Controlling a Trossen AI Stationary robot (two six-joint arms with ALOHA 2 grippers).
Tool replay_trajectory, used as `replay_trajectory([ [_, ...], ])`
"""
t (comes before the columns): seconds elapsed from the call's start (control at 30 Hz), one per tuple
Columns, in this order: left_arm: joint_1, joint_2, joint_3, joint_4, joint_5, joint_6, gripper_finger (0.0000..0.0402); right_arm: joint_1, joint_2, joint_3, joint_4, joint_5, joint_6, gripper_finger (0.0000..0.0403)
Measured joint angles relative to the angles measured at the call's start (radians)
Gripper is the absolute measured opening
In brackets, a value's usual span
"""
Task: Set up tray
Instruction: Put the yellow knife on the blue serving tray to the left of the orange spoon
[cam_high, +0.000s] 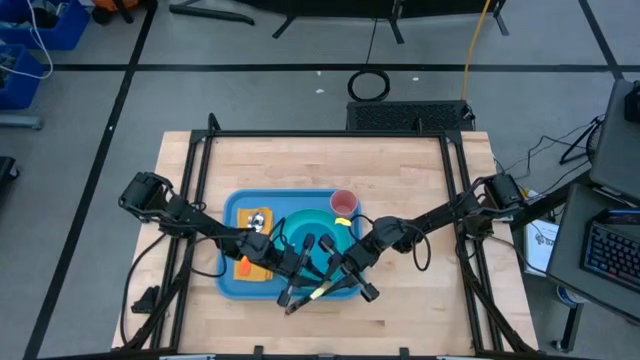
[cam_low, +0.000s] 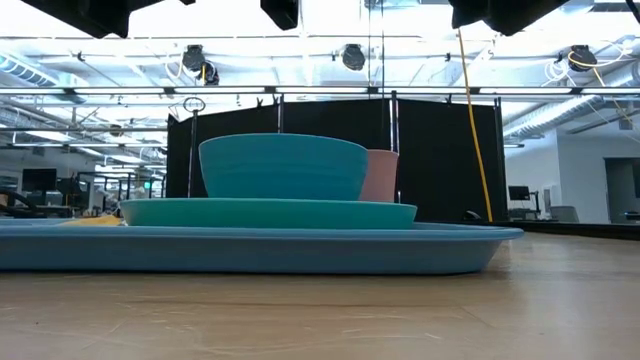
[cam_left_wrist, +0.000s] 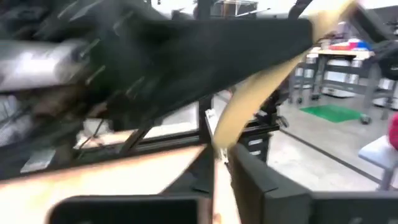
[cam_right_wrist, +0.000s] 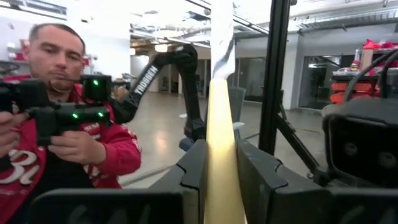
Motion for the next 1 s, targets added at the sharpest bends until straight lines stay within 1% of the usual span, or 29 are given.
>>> replay_trajectory([
  [0.07, 0.006, 0.001, 0.000, 0.000, -0.007, -0.008, 0.0018, 0.001, -0.001, 0.002, -0.001, 0.005, -0.009, 0.0049],
  [0.13, 0.010, 0.000, 0.000, 0.012, -0.021, -0.010, 0.0009, 0.001, 0.002, 0.001, -0.014, 0.002, -0.011, 0.0008],
  [0.17, 0.010, 0.000, 0.001, 0.010, -0.021, -0.010, 0.0005, 0.001, 0.002, 0.001, -0.019, 0.002, -0.011, 0.0001],
  [0.23, 0.012, 0.000, 0.001, 0.009, -0.007, -0.011, 0.0003, 0.001, 0.002, 0.001, -0.011, 0.001, -0.010, 0.0004],
  [0.33, 0.012, 0.000, 0.001, 0.024, 0.009, -0.019, 0.0013, 0.001, 0.002, 0.001, -0.008, 0.003, -0.017, 0.0004],
  [0.4, 0.012, 0.000, 0.001, 0.010, -0.036, -0.009, 0.0022, 0.002, 0.002, 0.001, -0.016, 0.022, -0.022, 0.0004],
  [0.47, 0.013, 0.000, 0.001, -0.024, -0.080, -0.039, 0.0027, -0.002, 0.002, 0.001, -0.032, 0.033, -0.015, 0.0004],
  [0.67, 0.002, -0.002, -0.001, -0.079, -0.057, -0.033, 0.0030, 0.003, -0.002, 0.001, -0.058, 0.028, -0.024, 0.0002],
  [0.77, -0.025, -0.051, -0.031, -0.088, -0.072, 0.013, 0.0030, 0.015, -0.006, 0.001, -0.074, 0.030, -0.037, 0.0002],
  [0.83, -0.042, -0.085, -0.054, -0.091, -0.113, 0.021, 0.0030, 0.020, -0.006, 0.000, -0.105, 0.036, -0.052, 0.0001],
  [0.9, -0.067, -0.138, -0.100, -0.119, -0.161, 0.023, 0.0030, 0.028, -0.007, 0.000, -0.167, 0.081, -0.059, 0.0001],
  [0.93, -0.079, -0.163, -0.120, -0.116, -0.182, 0.018, 0.0030, 0.033, -0.012, 0.000, -0.217, 0.118, -0.060, 0.0001],
  [1.0, -0.110, -0.224, -0.170, -0.103, -0.235, -0.008, 0.0030, 0.045, -0.026, 0.008, -0.383, 0.198, -0.064, 0.0001],
])
